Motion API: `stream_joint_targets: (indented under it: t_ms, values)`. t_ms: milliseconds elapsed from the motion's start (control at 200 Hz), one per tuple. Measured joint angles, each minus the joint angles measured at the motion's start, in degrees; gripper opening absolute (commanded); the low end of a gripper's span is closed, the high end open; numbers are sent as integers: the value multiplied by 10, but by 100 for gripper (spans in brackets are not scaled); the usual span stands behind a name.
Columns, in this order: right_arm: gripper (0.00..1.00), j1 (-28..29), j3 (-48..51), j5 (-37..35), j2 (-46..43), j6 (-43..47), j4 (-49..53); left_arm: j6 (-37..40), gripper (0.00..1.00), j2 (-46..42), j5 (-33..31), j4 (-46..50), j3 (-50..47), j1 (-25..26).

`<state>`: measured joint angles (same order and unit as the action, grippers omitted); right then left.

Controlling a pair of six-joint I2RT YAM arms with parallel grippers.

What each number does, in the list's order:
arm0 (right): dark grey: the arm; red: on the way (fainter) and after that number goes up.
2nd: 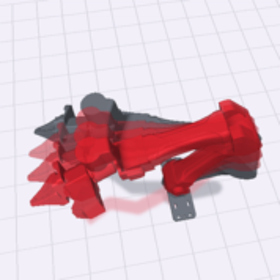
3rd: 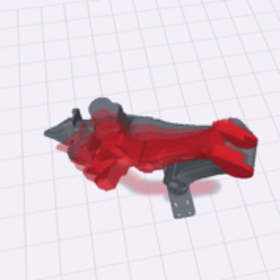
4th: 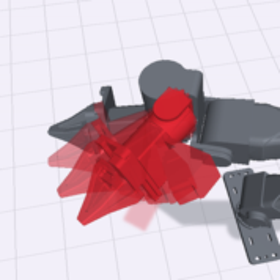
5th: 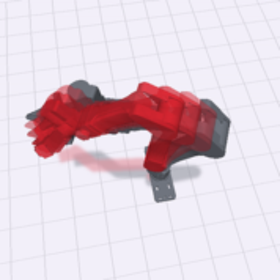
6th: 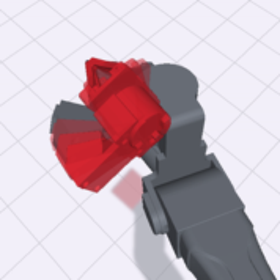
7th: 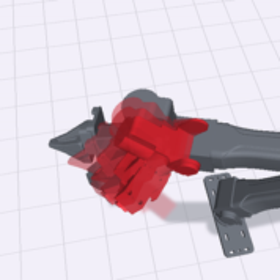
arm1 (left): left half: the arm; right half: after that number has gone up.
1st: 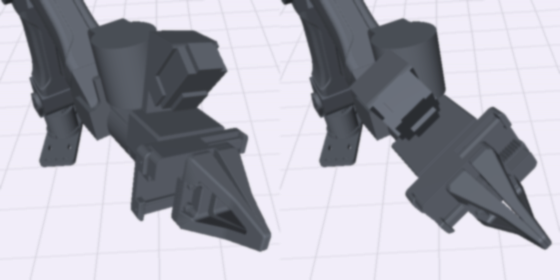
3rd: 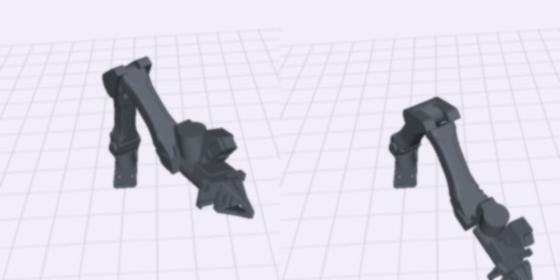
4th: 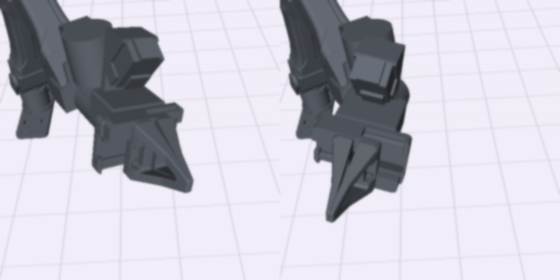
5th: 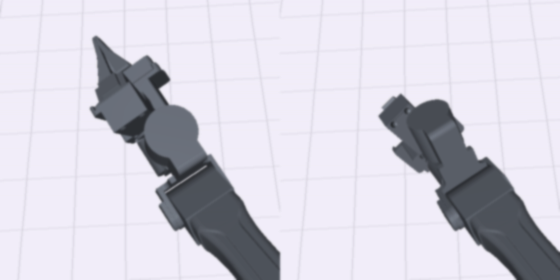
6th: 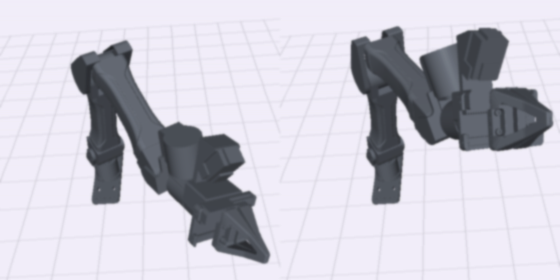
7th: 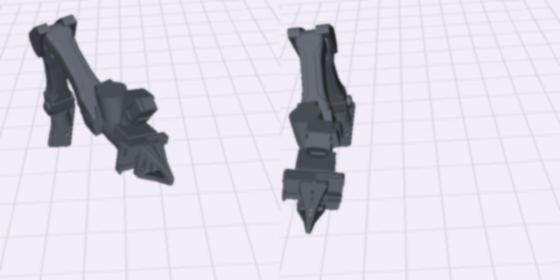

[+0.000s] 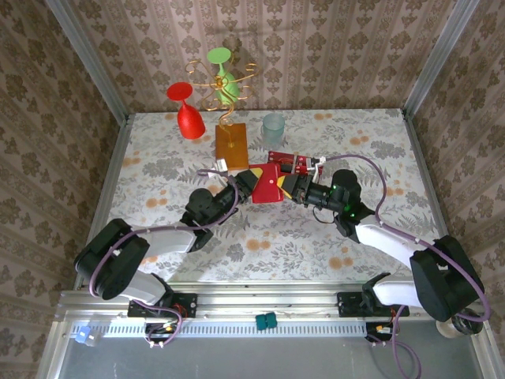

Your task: Put the credit cards into the card holder

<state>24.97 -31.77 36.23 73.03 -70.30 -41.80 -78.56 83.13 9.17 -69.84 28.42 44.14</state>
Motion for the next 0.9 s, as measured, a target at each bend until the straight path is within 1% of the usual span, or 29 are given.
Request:
stream_joint_targets:
  t_ms: [40, 260, 400, 530, 615, 735, 900]
  values:
    - [1, -2, 0, 0, 0, -3, -2, 0, 0, 2, -2, -1, 0, 0]
    - [0, -3, 0, 2, 0, -4, -4, -3, 0, 5, -3, -3, 1, 0]
    - [0, -3, 0, 3, 0, -3, -2, -2, 33, 9, -4, -2, 1, 0]
    - [0, 0, 4, 10, -3, 3, 1, 13, 53, 7, -1, 9, -3, 0]
    - [0, 0, 17, 12, -10, 11, 5, 25, 59, -4, -1, 28, -17, -6]
    - [0, -1, 33, 12, -13, 18, 17, 59, 65, -49, -2, 91, -42, -16]
    - [0, -2, 55, 11, -16, 36, 47, 129, 71, -155, -13, 238, -47, -22]
